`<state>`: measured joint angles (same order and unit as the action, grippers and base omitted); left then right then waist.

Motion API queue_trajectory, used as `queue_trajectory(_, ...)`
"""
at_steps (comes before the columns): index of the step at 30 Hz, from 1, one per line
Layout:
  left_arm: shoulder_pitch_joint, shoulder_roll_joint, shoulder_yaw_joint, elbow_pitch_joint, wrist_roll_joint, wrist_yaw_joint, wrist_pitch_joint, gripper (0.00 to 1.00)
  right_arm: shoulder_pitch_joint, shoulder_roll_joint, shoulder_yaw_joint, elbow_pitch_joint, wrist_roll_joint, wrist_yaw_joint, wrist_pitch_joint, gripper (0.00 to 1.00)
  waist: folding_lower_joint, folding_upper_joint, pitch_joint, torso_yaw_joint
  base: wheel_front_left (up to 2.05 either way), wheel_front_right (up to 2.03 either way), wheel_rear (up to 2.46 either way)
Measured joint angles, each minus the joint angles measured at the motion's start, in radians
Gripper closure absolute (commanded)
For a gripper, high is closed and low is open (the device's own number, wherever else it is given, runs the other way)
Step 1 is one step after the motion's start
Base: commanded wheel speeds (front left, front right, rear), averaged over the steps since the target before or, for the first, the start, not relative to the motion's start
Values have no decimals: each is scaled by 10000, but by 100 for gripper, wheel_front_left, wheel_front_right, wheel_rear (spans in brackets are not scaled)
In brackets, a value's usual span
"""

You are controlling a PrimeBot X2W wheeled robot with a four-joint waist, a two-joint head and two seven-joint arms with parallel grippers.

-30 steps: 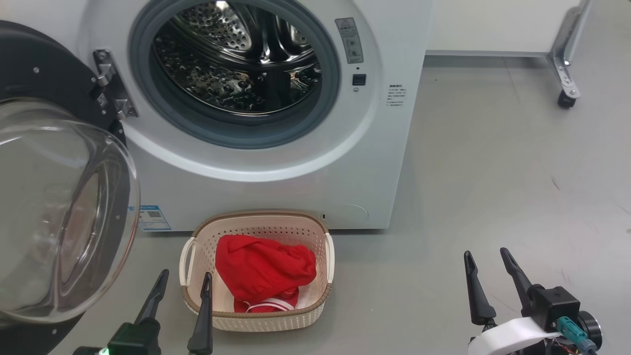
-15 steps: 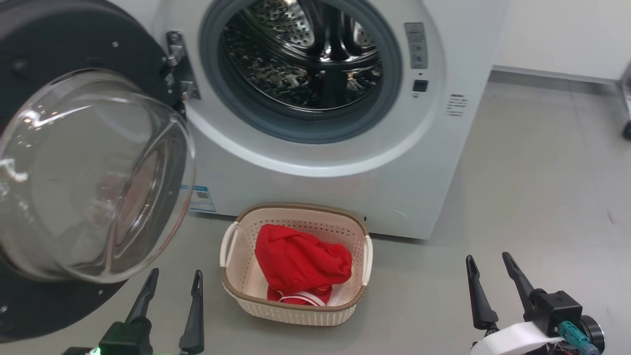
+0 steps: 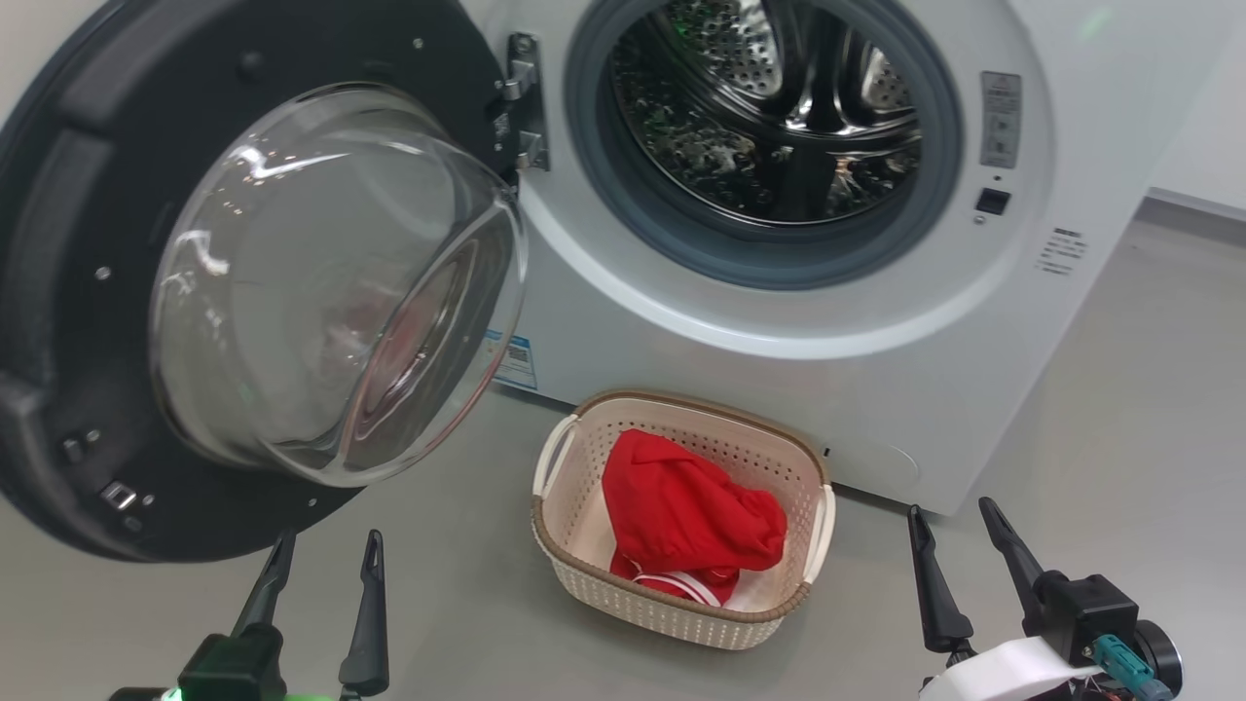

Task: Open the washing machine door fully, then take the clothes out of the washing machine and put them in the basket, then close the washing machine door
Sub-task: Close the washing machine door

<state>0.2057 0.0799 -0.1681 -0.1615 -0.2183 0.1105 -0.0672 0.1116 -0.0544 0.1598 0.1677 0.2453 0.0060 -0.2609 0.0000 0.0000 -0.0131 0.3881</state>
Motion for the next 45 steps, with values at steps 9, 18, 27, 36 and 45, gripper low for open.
queue_trajectory(9,2,-2,88,8,-2,0,0,0,-1,25,163,10,0,6,0,0,0,0,-36,700,0,0,0)
queue_trajectory(18,15,-10,238,12,-6,4,0,0,-7,58,326,109,0,15,2,0,0,0,-75,885,0,0,0)
queue_trajectory(27,32,-12,291,10,-15,33,0,0,-11,58,370,165,2,12,2,0,0,0,-56,835,0,0,0)
queue_trajectory(36,32,-15,276,-15,-36,33,0,100,-23,59,372,178,21,-2,2,0,0,0,-10,808,0,0,0)
queue_trajectory(45,31,-109,123,-201,-1053,-261,-144,100,-59,61,378,199,48,-4,2,0,0,0,32,842,0,0,0)
